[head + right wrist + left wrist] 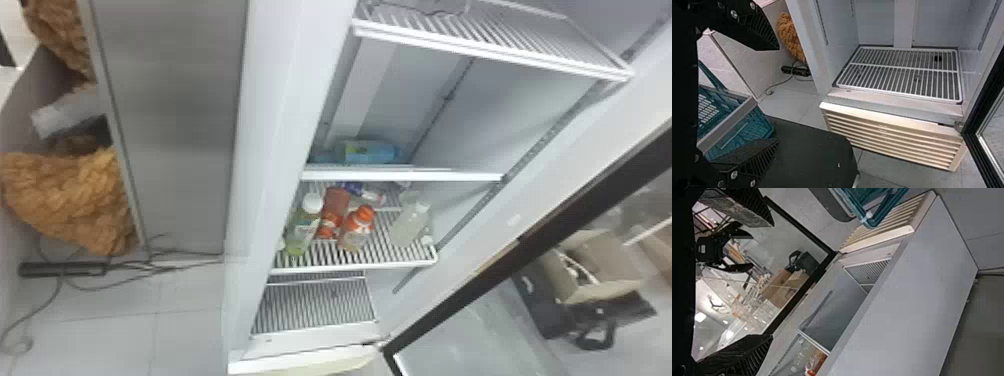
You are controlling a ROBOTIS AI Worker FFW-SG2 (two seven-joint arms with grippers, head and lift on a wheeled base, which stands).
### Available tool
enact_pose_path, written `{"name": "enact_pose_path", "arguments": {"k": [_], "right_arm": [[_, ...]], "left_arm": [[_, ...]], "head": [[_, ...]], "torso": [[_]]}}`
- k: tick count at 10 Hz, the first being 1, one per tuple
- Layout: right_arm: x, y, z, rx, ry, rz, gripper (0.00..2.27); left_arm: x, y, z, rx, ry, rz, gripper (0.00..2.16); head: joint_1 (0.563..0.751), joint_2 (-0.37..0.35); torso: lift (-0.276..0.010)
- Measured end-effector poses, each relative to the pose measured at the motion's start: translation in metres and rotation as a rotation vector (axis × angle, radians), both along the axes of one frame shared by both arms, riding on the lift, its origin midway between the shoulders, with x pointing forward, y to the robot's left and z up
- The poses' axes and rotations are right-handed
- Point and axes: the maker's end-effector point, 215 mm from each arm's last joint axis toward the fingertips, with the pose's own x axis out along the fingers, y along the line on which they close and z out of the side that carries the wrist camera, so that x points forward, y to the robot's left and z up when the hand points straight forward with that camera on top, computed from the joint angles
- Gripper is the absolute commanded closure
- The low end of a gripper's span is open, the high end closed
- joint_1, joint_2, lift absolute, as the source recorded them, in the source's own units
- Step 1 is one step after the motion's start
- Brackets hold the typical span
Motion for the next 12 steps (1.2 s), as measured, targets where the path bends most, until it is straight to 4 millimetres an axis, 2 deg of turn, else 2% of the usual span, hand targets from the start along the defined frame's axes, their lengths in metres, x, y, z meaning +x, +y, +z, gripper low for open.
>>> {"name": "enact_pose_path", "arguments": {"k": [1,2,6,7,8,10,11,12], "right_arm": [[-0.001,0.001,0.0,0.011,0.002,-0.014,0.13],[-0.002,0.002,0.0,0.02,0.004,-0.031,0.0],[0.002,-0.004,-0.001,-0.024,-0.007,-0.001,0.0],[0.003,-0.005,-0.001,-0.027,-0.006,0.006,0.06],[0.003,-0.004,-0.001,-0.018,-0.002,0.021,0.24],[0.003,-0.004,-0.001,-0.017,-0.002,0.024,0.28],[0.002,-0.002,-0.001,-0.004,0.001,0.009,0.24],[0.002,0.0,-0.001,0.011,0.003,-0.014,0.0]], "left_arm": [[0.004,-0.004,0.006,-0.025,-0.008,0.011,0.22],[0.006,-0.008,0.01,-0.044,-0.012,0.02,0.0],[-0.002,-0.006,-0.001,-0.002,0.005,-0.019,0.0],[-0.003,-0.006,-0.001,0.0,0.007,-0.02,0.0],[-0.004,-0.005,-0.002,0.003,0.012,-0.018,0.0],[-0.006,-0.006,0.0,-0.01,0.017,-0.001,0.01],[-0.003,-0.009,0.004,-0.031,0.015,0.007,0.31],[0.0,-0.012,0.009,-0.051,0.01,0.016,0.06]], "head": [[0.695,-0.35],[0.695,-0.35],[0.695,-0.35],[0.695,-0.35],[0.695,-0.35],[0.695,-0.35],[0.695,-0.35],[0.695,-0.35]], "torso": [[0.0],[0.0],[0.0],[0.0],[0.0],[0.0],[0.0],[0.0]]}}
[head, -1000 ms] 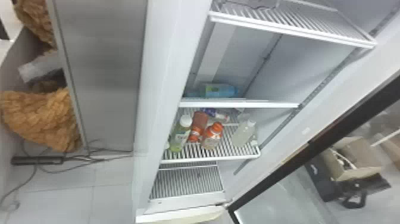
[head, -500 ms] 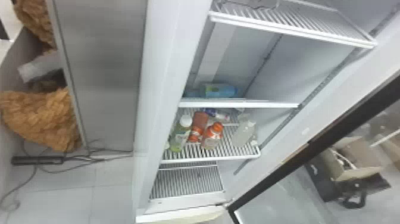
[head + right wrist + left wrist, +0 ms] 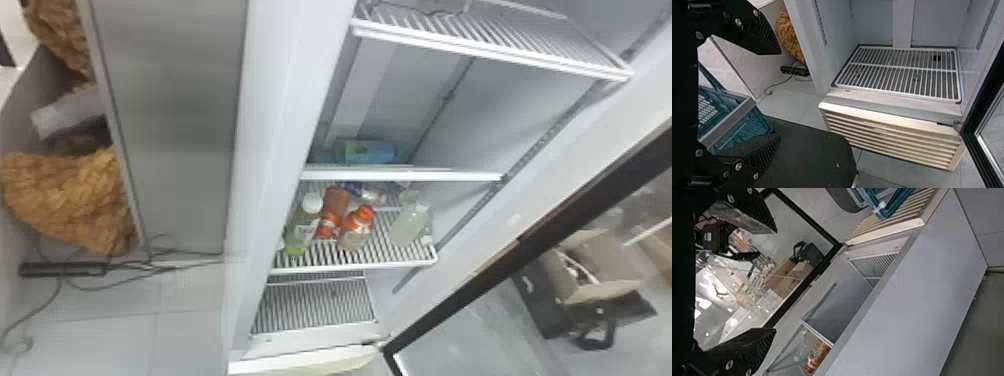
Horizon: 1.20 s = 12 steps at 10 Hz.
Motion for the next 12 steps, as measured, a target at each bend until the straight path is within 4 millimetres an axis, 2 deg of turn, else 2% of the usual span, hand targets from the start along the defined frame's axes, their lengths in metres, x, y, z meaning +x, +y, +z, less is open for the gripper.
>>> {"name": "enact_pose_path", "arguments": {"k": [1,4,7,8,9,10,11,12], "right_arm": [[0.0,0.001,0.0,0.005,-0.001,-0.01,0.0],[0.005,-0.001,-0.001,-0.02,-0.007,0.018,0.0],[0.008,0.005,0.002,0.012,-0.009,0.042,0.02],[0.007,0.004,0.001,0.01,-0.007,0.034,0.2],[0.006,0.005,0.001,0.014,-0.003,0.037,0.32],[0.005,0.008,0.001,0.025,-0.001,0.032,0.27],[0.006,0.01,0.002,0.033,-0.003,0.019,0.0],[0.005,0.01,0.001,0.033,0.0,0.021,0.0]], "left_arm": [[0.0,-0.001,0.0,-0.003,0.002,-0.002,0.0],[-0.006,0.003,-0.008,0.034,0.012,-0.024,0.0],[-0.013,0.007,-0.01,0.033,0.038,-0.004,0.0],[-0.013,0.008,-0.009,0.028,0.039,0.006,0.0],[-0.016,0.006,-0.005,0.01,0.049,0.005,0.37],[-0.018,0.004,-0.001,-0.01,0.056,0.007,0.18],[-0.017,0.002,0.001,-0.022,0.056,0.011,0.0],[-0.02,0.003,-0.002,-0.01,0.065,-0.001,0.0]], "head": [[0.695,-0.35],[0.695,-0.35],[0.695,-0.35],[0.695,-0.35],[0.695,-0.35],[0.695,-0.35],[0.695,-0.35],[0.695,-0.35]], "torso": [[0.0],[0.0],[0.0],[0.0],[0.0],[0.0],[0.0],[0.0]]}}
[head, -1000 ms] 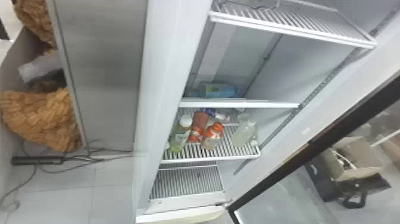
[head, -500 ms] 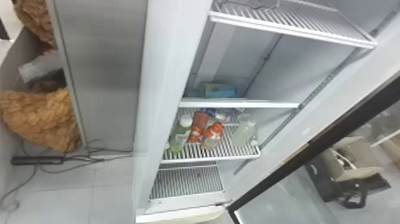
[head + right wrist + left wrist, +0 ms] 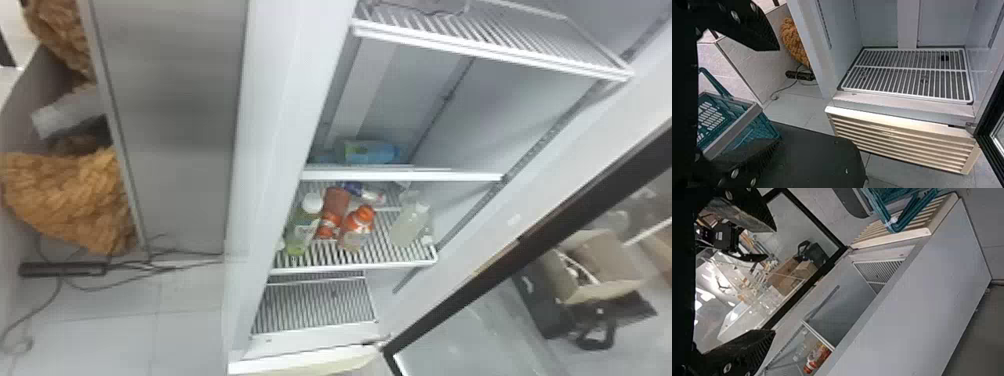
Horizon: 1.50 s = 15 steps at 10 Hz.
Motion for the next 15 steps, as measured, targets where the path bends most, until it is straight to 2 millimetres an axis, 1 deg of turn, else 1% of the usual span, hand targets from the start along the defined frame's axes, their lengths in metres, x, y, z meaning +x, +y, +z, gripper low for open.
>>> {"name": "enact_pose_path", "arguments": {"k": [3,8,13,14,15], "right_arm": [[-0.002,-0.004,-0.002,-0.026,0.003,0.032,0.0],[0.01,-0.013,0.001,-0.04,-0.028,-0.02,0.0],[0.012,-0.016,0.001,-0.051,-0.034,-0.036,0.0],[0.01,-0.016,0.0,-0.057,-0.032,-0.028,0.0],[0.009,-0.016,0.0,-0.062,-0.031,-0.021,0.0]], "left_arm": [[-0.013,0.006,-0.008,0.028,0.033,-0.022,0.0],[-0.013,0.012,-0.01,0.038,0.034,0.001,0.0],[-0.011,0.012,-0.008,0.031,0.032,0.014,0.0],[-0.01,0.014,-0.008,0.031,0.031,0.024,0.0],[-0.014,0.02,-0.01,0.042,0.04,0.035,0.0]], "head": [[0.695,-0.35],[0.695,-0.35],[0.695,-0.35],[0.695,-0.35],[0.695,-0.35]], "torso": [[0.0],[0.0],[0.0],[0.0],[0.0]]}}
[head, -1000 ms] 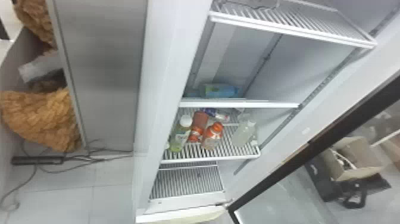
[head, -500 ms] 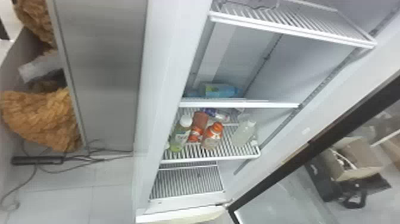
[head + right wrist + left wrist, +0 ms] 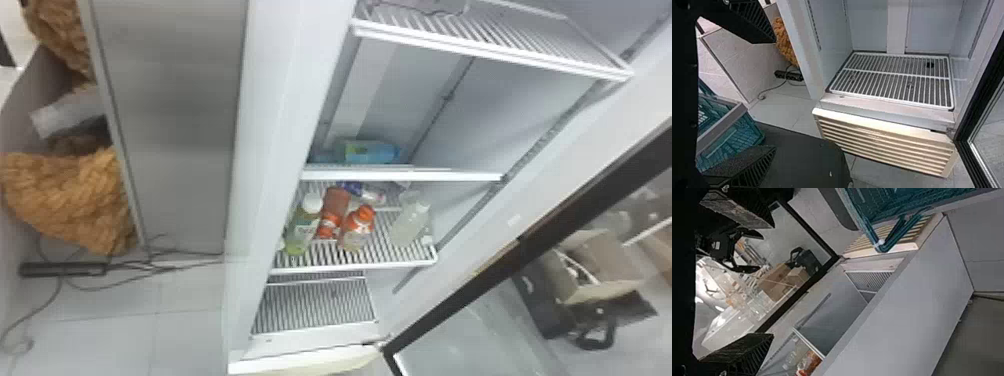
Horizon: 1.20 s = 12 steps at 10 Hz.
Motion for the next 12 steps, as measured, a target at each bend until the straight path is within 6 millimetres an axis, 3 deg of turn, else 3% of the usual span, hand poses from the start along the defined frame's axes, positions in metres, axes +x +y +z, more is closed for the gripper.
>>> {"name": "enact_pose_path", "arguments": {"k": [1,2,4,5,6,12], "right_arm": [[0.006,-0.001,0.002,-0.005,-0.013,-0.001,0.0],[0.028,-0.011,0.01,-0.022,-0.068,-0.028,0.0],[0.09,-0.055,0.043,-0.057,-0.234,-0.181,0.0],[0.11,-0.075,0.057,-0.081,-0.287,-0.213,0.0],[0.12,-0.082,0.064,-0.092,-0.31,-0.216,0.0],[0.124,-0.084,0.065,-0.095,-0.316,-0.216,0.0]], "left_arm": [[-0.006,0.005,-0.001,0.005,0.01,0.011,0.0],[-0.005,0.006,0.001,-0.005,0.005,0.037,0.0],[0.014,0.018,0.007,-0.02,-0.047,0.173,0.0],[0.019,0.035,0.005,0.009,-0.069,0.208,0.0],[0.019,0.045,0.002,0.035,-0.072,0.206,0.0],[0.019,0.048,0.0,0.044,-0.072,0.201,0.0]], "head": [[0.695,-0.35],[0.695,-0.35],[0.695,-0.35],[0.695,-0.35],[0.695,-0.35],[0.695,-0.35]], "torso": [[0.0],[0.0],[0.0],[0.0],[0.0],[0.0]]}}
